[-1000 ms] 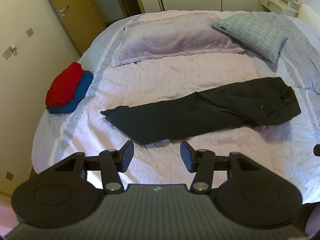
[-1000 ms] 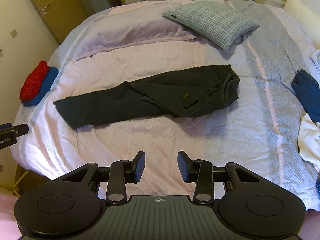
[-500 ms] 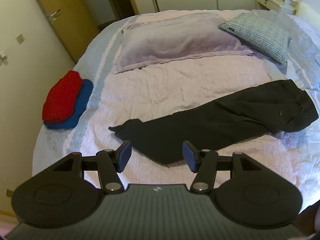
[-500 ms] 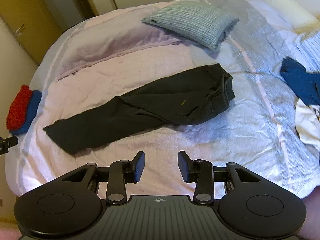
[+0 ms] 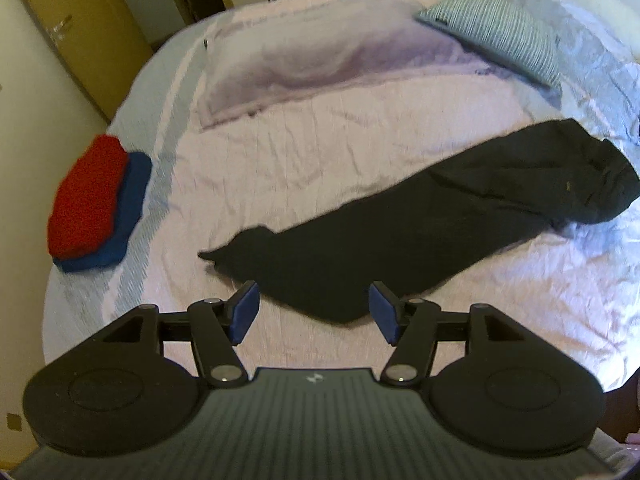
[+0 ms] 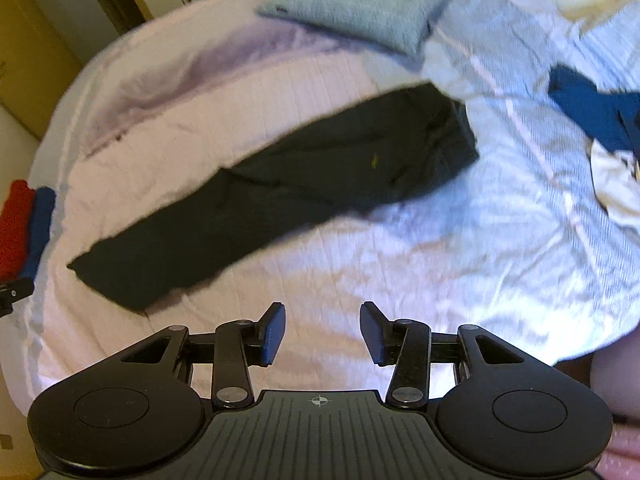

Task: Fold clothes
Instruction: 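Lay the black trousers flat on the bed and open both grippers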

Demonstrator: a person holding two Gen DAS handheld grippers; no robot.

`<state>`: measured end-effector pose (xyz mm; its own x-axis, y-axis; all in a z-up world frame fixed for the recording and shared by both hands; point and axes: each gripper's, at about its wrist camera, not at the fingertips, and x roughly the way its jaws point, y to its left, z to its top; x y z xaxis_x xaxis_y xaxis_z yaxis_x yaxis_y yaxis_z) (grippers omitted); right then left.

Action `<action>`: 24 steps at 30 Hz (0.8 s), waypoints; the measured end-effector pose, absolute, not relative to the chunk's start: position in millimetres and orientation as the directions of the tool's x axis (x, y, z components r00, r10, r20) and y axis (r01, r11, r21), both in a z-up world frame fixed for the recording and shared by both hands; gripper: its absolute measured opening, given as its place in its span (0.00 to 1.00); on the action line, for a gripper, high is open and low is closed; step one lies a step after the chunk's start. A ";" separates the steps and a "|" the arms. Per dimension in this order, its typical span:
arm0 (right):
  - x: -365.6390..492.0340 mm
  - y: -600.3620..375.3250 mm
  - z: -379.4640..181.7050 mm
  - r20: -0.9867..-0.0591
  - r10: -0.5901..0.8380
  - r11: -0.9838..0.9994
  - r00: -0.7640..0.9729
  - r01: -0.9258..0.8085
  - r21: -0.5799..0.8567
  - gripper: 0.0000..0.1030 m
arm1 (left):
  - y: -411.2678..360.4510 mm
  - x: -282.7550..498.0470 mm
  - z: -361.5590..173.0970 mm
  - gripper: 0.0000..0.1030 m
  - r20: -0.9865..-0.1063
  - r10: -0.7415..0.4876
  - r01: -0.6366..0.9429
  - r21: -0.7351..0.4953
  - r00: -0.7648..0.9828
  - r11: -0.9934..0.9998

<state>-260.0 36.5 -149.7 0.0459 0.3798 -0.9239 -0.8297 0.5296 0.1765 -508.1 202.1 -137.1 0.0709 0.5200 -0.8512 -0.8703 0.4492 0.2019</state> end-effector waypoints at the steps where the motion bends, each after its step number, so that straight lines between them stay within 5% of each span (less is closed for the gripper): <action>1: -260.8 37.3 -154.9 -0.930 0.366 0.535 0.042 -0.827 0.173 0.44 | 203.9 -512.4 -142.9 0.56 -0.858 0.510 -0.873 0.196 0.068 0.447; 19: -218.6 73.5 -191.2 -0.959 0.282 0.616 0.032 -0.772 0.155 0.46 | 244.7 -542.3 -177.0 0.57 -0.895 0.444 -0.945 0.120 0.030 0.305; 24: -200.5 87.4 -193.9 -0.956 0.292 0.599 0.013 -0.782 0.172 0.56 | 252.9 -531.5 -180.0 0.57 -0.898 0.439 -0.958 0.107 0.021 0.267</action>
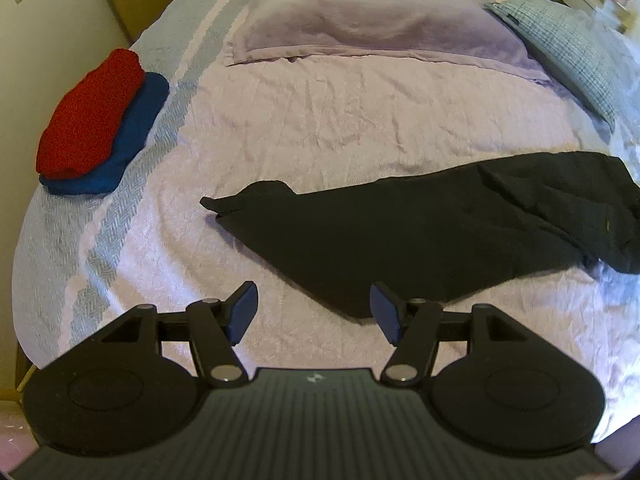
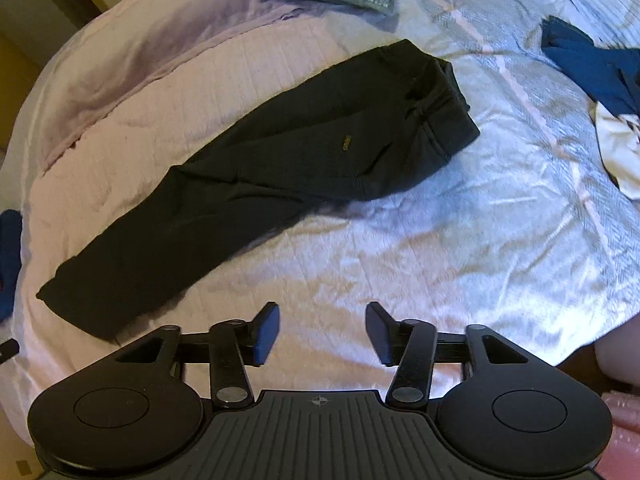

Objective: Fold clothes

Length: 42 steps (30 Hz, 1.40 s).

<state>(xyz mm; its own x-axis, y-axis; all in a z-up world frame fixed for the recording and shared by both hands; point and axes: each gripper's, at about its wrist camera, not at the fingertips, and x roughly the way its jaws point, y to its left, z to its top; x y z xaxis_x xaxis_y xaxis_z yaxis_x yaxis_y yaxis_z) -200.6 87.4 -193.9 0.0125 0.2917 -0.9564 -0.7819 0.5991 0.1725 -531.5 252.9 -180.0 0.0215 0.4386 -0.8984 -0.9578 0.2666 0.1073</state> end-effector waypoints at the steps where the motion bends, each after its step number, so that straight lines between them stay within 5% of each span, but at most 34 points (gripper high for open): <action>1: -196.5 88.9 -196.6 -0.958 0.288 0.595 0.006 -0.785 0.174 0.56 | 253.8 -528.0 -179.7 0.57 -0.896 0.445 -0.958 0.116 0.014 0.264; 14: -109.1 82.4 -238.7 -0.955 0.298 0.649 0.008 -0.735 0.197 0.60 | 297.7 -492.6 -215.8 0.62 -0.876 0.481 -0.920 0.160 0.035 0.359; 25: -95.1 78.0 -262.0 -0.890 0.453 0.735 0.044 -0.583 0.345 0.67 | 387.3 -504.8 -286.0 0.62 -0.877 0.449 -0.785 0.155 0.170 0.599; 33: -100.3 73.3 -281.7 -0.898 0.427 0.814 0.107 -0.478 0.330 0.69 | 437.2 -530.4 -340.2 0.63 -0.941 0.171 -0.633 -0.055 0.291 0.772; 39: -105.3 75.1 -283.7 -0.892 0.418 0.839 0.170 -0.448 0.307 0.69 | 463.3 -545.2 -372.1 0.75 -0.951 0.004 -0.603 -0.192 0.308 0.774; 40: -106.3 76.9 -283.8 -0.893 0.411 0.845 0.182 -0.445 0.297 0.69 | 464.4 -545.6 -375.3 0.73 -0.951 -0.007 -0.603 -0.201 0.308 0.772; 41: -107.6 78.0 -284.1 -0.893 0.409 0.847 0.186 -0.440 0.297 0.69 | 461.9 -544.3 -374.9 0.59 -0.948 -0.004 -0.591 -0.202 0.319 0.781; 42: -108.9 79.0 -284.4 -0.893 0.410 0.850 0.187 -0.434 0.300 0.69 | 458.2 -542.7 -372.7 0.30 -0.945 0.005 -0.570 -0.193 0.328 0.799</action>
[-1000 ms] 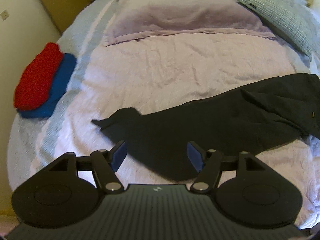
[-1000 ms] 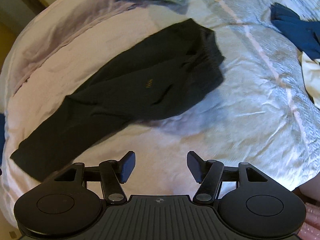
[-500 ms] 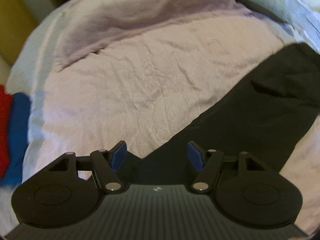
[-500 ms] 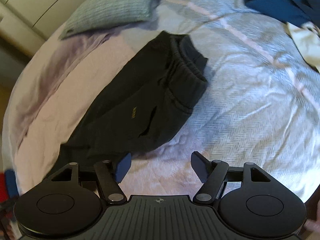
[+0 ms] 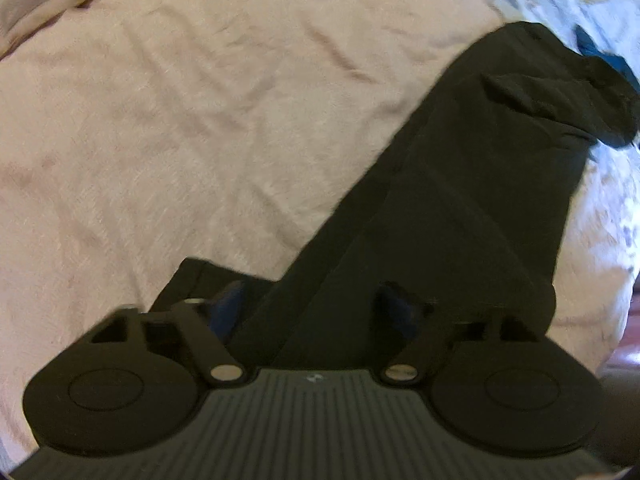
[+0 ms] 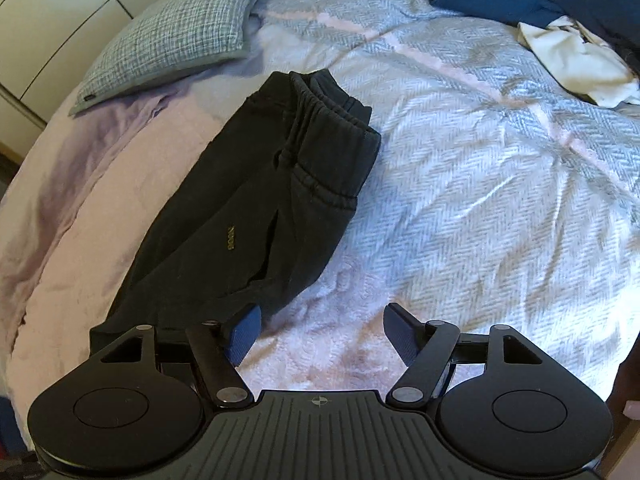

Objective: Fold clothes

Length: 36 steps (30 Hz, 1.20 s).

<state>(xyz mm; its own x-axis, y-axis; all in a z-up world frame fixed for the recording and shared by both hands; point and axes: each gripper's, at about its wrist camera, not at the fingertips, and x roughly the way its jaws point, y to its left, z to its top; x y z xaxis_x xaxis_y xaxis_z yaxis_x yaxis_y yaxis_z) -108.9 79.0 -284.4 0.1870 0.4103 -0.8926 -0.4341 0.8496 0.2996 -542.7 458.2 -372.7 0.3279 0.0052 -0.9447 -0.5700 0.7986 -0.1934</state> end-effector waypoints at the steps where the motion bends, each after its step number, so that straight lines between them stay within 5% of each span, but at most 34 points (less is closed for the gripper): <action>1: -110.8 80.5 -284.2 -0.893 0.411 0.850 0.186 -0.431 0.301 0.69 | 455.8 -541.0 -369.0 0.19 -0.944 0.017 -0.552 -0.177 0.329 0.815; 3: -115.0 84.2 -283.5 -0.894 0.410 0.851 0.181 -0.429 0.304 0.69 | 457.0 -540.0 -360.4 0.07 -0.948 0.034 -0.551 -0.154 0.316 0.820; 7: -121.1 90.4 -279.5 -0.893 0.412 0.851 0.182 -0.426 0.306 0.69 | 459.3 -538.3 -313.3 0.07 -0.931 0.114 -0.518 -0.089 0.347 0.850; 13: -120.8 93.6 -266.9 -0.881 0.427 0.858 0.204 -0.400 0.323 0.69 | 474.3 -544.5 -202.0 0.00 -0.808 0.468 -0.598 0.187 0.358 0.780; 16: -120.1 94.2 -263.5 -0.871 0.443 0.854 0.212 -0.394 0.339 0.69 | 487.1 -565.8 -198.2 0.00 -0.839 0.442 -0.673 0.129 0.318 0.729; 19: -118.8 94.0 -265.7 -0.864 0.453 0.852 0.218 -0.392 0.348 0.69 | 483.9 -580.6 -224.8 0.14 -0.894 0.348 -0.771 0.006 0.281 0.637; 21: -116.3 92.5 -268.4 -0.864 0.452 0.855 0.222 -0.383 0.349 0.70 | 477.1 -596.2 -244.1 0.38 -0.907 0.287 -0.841 -0.118 0.308 0.528; 28: -100.9 85.4 -270.6 -0.867 0.440 0.860 0.235 -0.387 0.332 0.70 | 469.3 -656.6 -296.1 0.38 -0.945 0.172 -0.959 -0.283 0.277 -0.008; 36: -87.8 96.3 -271.2 -0.851 0.475 0.837 0.223 -0.413 0.359 0.70 | 452.9 -720.1 -317.9 0.38 -0.934 0.208 -0.809 -0.356 0.291 -0.467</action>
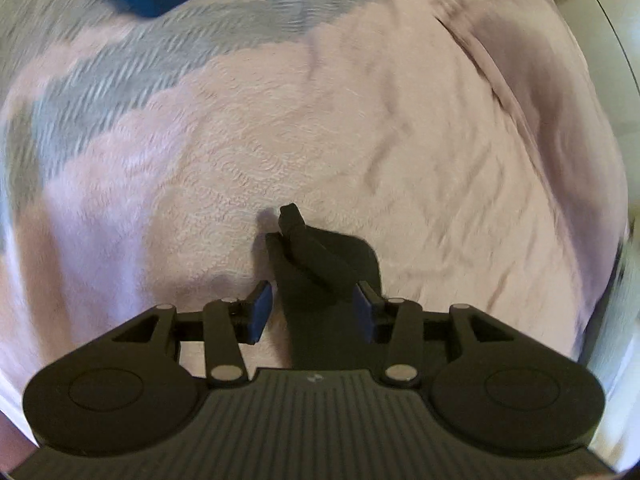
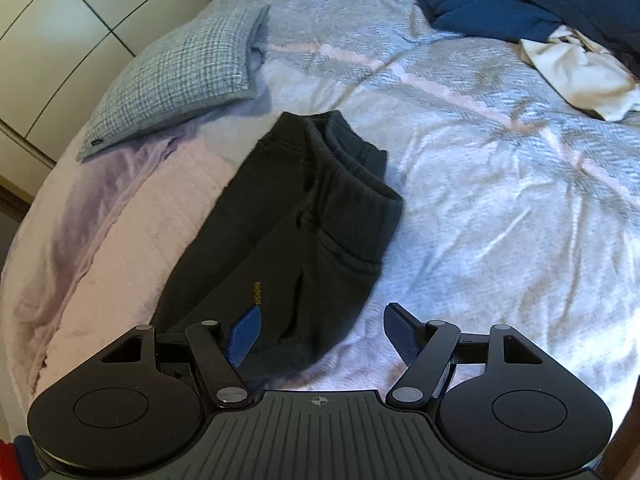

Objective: Fold clothes

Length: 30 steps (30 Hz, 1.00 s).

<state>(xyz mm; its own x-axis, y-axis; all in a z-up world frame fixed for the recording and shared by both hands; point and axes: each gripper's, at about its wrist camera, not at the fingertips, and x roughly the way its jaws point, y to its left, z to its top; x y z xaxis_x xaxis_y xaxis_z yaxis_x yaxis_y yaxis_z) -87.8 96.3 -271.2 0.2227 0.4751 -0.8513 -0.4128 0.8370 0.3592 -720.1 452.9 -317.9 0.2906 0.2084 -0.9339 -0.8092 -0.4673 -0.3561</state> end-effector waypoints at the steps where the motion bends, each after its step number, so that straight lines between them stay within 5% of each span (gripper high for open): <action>1: -87.7 98.4 -271.4 -0.850 0.479 0.832 0.219 -0.422 0.360 0.70 | 453.6 -720.6 -320.4 0.38 -0.926 0.217 -0.787 -0.377 0.309 -0.488; 7: -85.6 100.9 -276.3 -0.854 0.477 0.820 0.206 -0.453 0.349 0.70 | 471.0 -707.0 -337.5 0.46 -0.946 0.216 -0.787 -0.321 0.241 -0.526; 9: -83.0 99.0 -279.6 -0.861 0.467 0.827 0.202 -0.444 0.345 0.70 | 476.4 -701.7 -351.8 0.57 -0.955 0.181 -0.791 -0.296 0.235 -0.535; 13: -79.3 93.9 -285.8 -0.873 0.447 0.837 0.195 -0.434 0.332 0.70 | 470.2 -699.9 -373.9 0.59 -0.959 0.083 -0.770 -0.267 0.270 -0.580; 14: -78.7 93.1 -286.7 -0.875 0.442 0.840 0.196 -0.432 0.327 0.70 | 468.3 -701.3 -375.6 0.54 -0.957 0.095 -0.762 -0.276 0.274 -0.586; 15: -78.0 92.3 -287.9 -0.877 0.438 0.843 0.197 -0.428 0.325 0.70 | 468.3 -702.1 -375.4 0.29 -0.950 0.120 -0.753 -0.301 0.287 -0.585; 18: -76.7 92.2 -290.1 -0.878 0.439 0.845 0.191 -0.418 0.332 0.70 | 474.0 -694.5 -363.3 0.13 -0.940 0.172 -0.764 -0.339 0.294 -0.548; 25: -72.7 98.2 -281.4 -0.862 0.466 0.834 0.200 -0.426 0.351 0.70 | 494.2 -653.8 -254.2 0.13 -0.811 0.496 -0.875 -0.448 0.311 -0.184; 28: -72.6 95.8 -280.7 -0.855 0.479 0.832 0.198 -0.412 0.371 0.70 | 494.8 -646.2 -256.8 0.20 -0.851 0.478 -0.937 -0.319 0.217 -0.141; 30: -74.4 91.3 -282.8 -0.850 0.491 0.832 0.194 -0.395 0.390 0.70 | 497.0 -653.5 -282.1 0.22 -0.929 0.357 -0.959 -0.187 0.101 -0.215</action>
<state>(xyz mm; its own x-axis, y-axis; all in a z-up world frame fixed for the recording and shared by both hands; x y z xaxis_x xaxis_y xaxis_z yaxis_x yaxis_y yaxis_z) -74.4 91.3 -282.8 0.1939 0.4906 -0.8495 -0.3952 0.8316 0.3901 -653.5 497.0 -282.1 0.1012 0.3567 -0.9287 -0.9585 -0.2151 -0.1870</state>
